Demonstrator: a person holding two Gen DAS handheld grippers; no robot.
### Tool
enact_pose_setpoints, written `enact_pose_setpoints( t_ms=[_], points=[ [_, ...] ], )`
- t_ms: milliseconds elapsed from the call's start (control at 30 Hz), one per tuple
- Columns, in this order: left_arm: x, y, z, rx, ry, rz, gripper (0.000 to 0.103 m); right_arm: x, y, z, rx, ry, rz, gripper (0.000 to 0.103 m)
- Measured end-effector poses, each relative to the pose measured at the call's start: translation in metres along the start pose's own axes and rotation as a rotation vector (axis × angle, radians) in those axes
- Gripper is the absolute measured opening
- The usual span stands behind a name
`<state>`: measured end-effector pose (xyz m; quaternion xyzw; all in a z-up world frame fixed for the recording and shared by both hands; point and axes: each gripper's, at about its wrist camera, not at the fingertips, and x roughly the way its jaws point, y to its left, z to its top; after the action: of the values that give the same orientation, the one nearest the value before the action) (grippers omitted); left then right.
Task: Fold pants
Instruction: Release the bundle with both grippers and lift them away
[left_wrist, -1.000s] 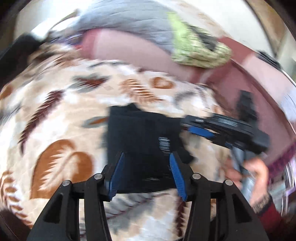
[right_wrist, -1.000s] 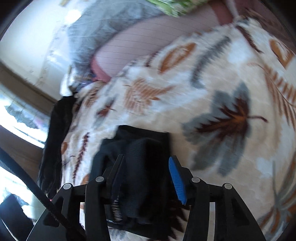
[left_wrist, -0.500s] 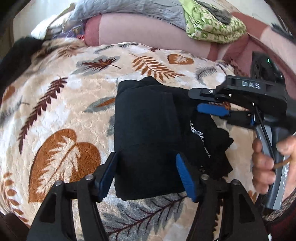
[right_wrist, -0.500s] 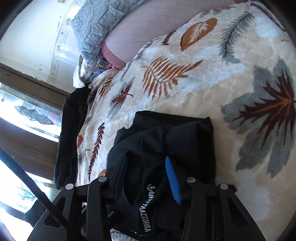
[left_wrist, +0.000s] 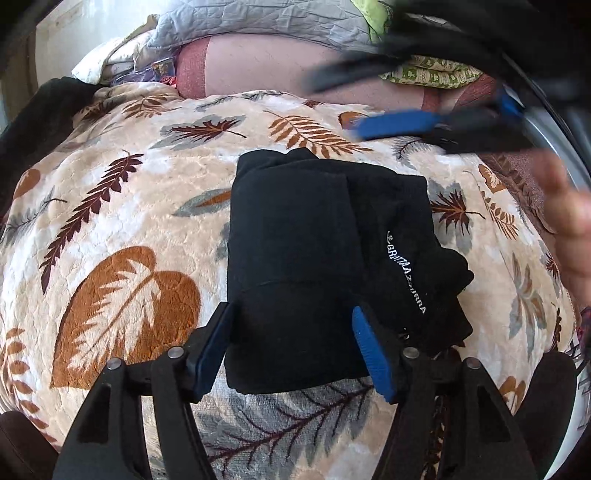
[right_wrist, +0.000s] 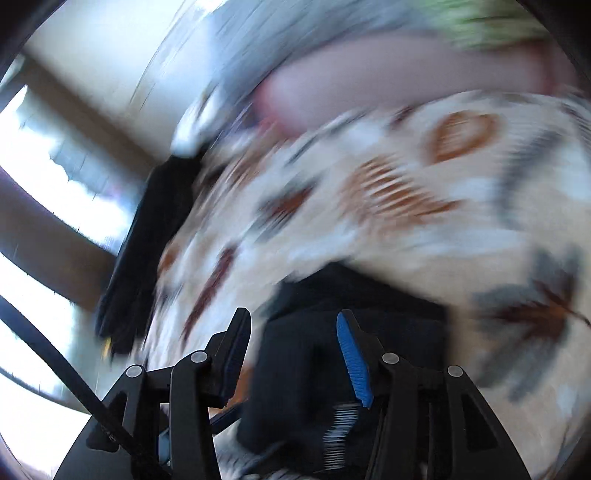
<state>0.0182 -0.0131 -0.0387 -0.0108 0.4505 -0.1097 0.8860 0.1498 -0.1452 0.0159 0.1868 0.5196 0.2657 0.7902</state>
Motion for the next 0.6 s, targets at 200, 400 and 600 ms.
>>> enact_pose_setpoints(
  t_ms=[200, 400, 600],
  points=[
    [0.001, 0.0, -0.003, 0.001, -0.024, 0.002, 0.065, 0.096, 0.02, 0.023, -0.043, 0.237, 0.004, 0.052],
    [0.005, 0.007, -0.003, -0.003, -0.007, -0.024, 0.078, 0.125, -0.008, 0.049, -0.065, 0.14, -0.384, 0.055],
    [0.007, 0.036, -0.003, -0.165, 0.12, -0.184, 0.078, 0.035, -0.003, 0.04, -0.053, -0.114, -0.376, 0.066]
  ],
)
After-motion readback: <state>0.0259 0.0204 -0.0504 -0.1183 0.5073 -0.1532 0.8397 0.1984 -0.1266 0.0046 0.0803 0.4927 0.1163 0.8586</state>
